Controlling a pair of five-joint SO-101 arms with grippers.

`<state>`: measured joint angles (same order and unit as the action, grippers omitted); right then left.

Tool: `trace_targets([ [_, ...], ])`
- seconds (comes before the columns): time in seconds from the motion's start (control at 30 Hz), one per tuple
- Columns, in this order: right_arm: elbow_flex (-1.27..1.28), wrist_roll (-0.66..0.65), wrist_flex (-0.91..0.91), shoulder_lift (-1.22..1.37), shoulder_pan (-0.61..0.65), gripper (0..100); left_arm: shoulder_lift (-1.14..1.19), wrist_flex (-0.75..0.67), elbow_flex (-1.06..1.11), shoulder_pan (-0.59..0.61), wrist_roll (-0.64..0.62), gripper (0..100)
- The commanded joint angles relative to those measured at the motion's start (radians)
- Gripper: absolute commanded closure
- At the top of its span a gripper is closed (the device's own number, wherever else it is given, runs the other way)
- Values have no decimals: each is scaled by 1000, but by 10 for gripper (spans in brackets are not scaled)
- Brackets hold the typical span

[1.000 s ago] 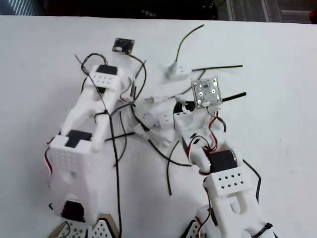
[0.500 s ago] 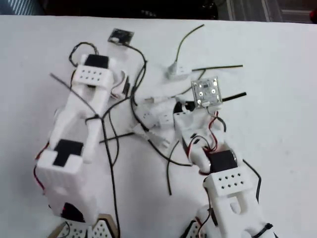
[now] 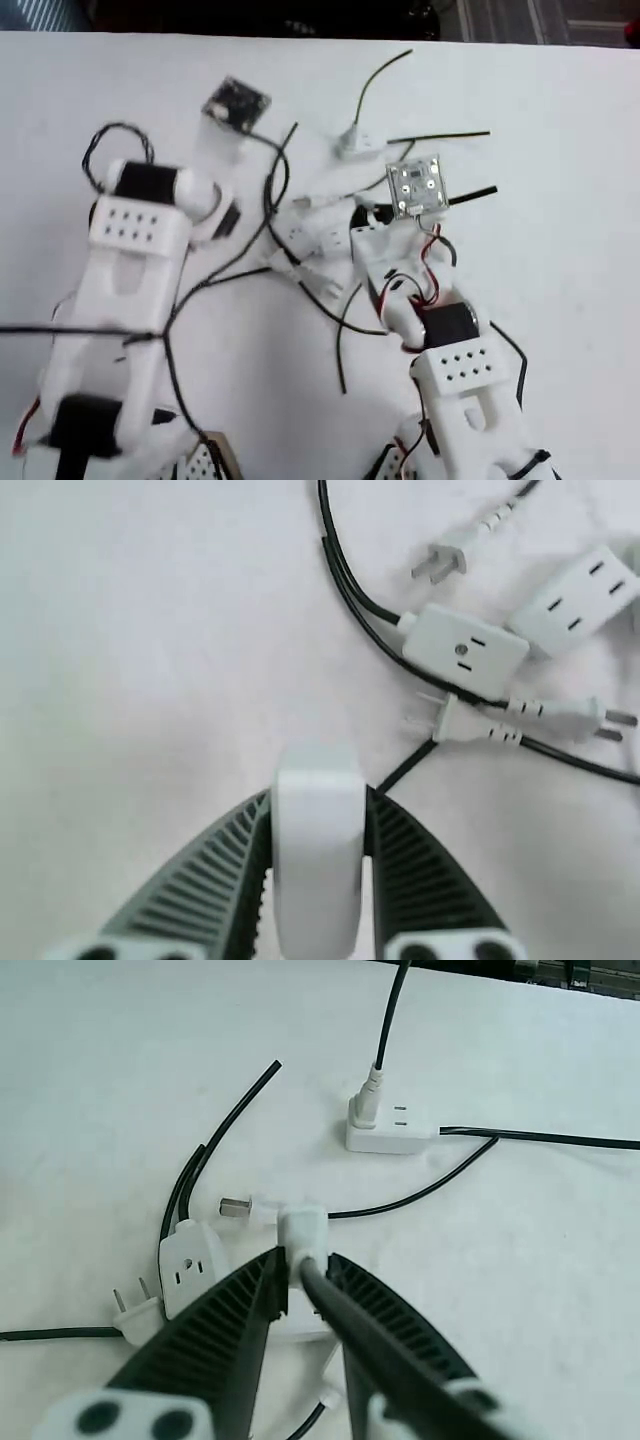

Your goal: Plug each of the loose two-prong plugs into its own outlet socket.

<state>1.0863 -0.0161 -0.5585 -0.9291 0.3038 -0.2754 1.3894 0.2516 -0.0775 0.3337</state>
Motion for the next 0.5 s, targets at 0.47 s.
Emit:
trace_targets([
  [0.47,-5,6,13,-8,-15,981,-426,-313,786,-246,44,954],
])
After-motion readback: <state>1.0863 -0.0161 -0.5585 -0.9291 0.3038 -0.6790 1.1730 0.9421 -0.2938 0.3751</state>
